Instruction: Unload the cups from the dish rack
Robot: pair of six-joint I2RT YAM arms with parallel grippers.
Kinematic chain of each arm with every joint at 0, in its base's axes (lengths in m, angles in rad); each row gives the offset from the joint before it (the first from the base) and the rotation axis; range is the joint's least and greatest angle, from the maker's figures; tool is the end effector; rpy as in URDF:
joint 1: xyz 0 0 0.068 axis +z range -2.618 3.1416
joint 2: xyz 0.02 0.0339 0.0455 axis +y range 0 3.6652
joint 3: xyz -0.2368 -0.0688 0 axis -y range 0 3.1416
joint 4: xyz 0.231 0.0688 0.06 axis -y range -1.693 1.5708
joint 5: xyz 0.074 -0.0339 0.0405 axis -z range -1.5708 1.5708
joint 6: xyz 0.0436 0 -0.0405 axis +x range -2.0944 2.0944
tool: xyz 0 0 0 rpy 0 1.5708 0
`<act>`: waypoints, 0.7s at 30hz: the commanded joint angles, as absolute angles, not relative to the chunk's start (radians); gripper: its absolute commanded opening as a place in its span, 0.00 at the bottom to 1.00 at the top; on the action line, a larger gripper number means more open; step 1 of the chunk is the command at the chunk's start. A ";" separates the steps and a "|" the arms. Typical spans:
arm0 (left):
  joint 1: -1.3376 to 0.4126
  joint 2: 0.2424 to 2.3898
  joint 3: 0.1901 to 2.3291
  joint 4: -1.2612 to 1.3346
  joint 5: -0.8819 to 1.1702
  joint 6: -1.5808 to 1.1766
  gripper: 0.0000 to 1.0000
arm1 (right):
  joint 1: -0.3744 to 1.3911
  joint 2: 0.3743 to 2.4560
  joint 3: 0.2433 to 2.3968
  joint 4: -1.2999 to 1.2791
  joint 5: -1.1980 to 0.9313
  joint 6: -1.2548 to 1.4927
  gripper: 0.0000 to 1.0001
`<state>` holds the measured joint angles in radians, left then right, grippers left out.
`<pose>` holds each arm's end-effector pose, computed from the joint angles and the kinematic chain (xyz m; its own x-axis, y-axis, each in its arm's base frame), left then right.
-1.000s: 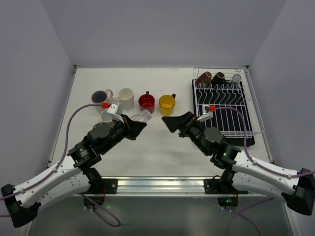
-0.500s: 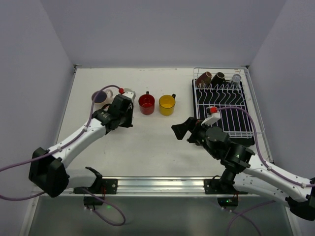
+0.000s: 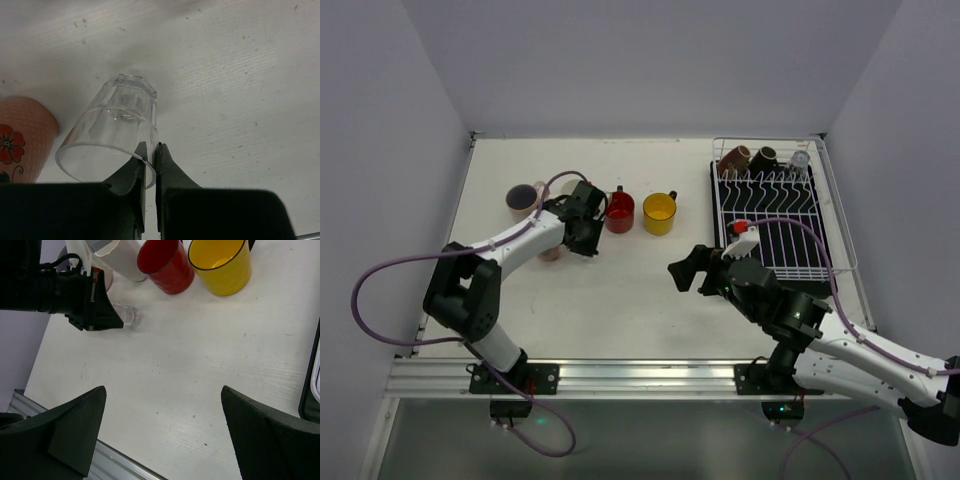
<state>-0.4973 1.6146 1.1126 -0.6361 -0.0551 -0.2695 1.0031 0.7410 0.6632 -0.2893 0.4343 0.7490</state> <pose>0.2745 -0.1463 0.1848 -0.8905 0.1809 -0.4175 0.2271 0.9718 -0.0635 0.1156 0.1472 0.2745 -0.5184 0.3360 -0.7864 -0.2741 0.8058 0.5249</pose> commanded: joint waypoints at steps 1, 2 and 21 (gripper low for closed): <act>-0.486 1.650 1.169 -0.709 -0.046 -0.213 0.03 | 1.009 0.752 0.675 -0.291 0.428 0.718 0.99; -0.486 1.654 1.169 -0.712 -0.061 -0.213 0.06 | 1.009 0.762 0.676 -0.291 0.428 0.716 0.99; -0.491 1.491 1.259 -0.655 -0.115 -0.255 0.61 | 0.921 0.833 0.848 -0.390 0.433 0.605 0.97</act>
<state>-0.4931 1.6089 1.1942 -0.6960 -0.1265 -0.2478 0.9802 0.8310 0.7803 -0.3515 0.4271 0.6605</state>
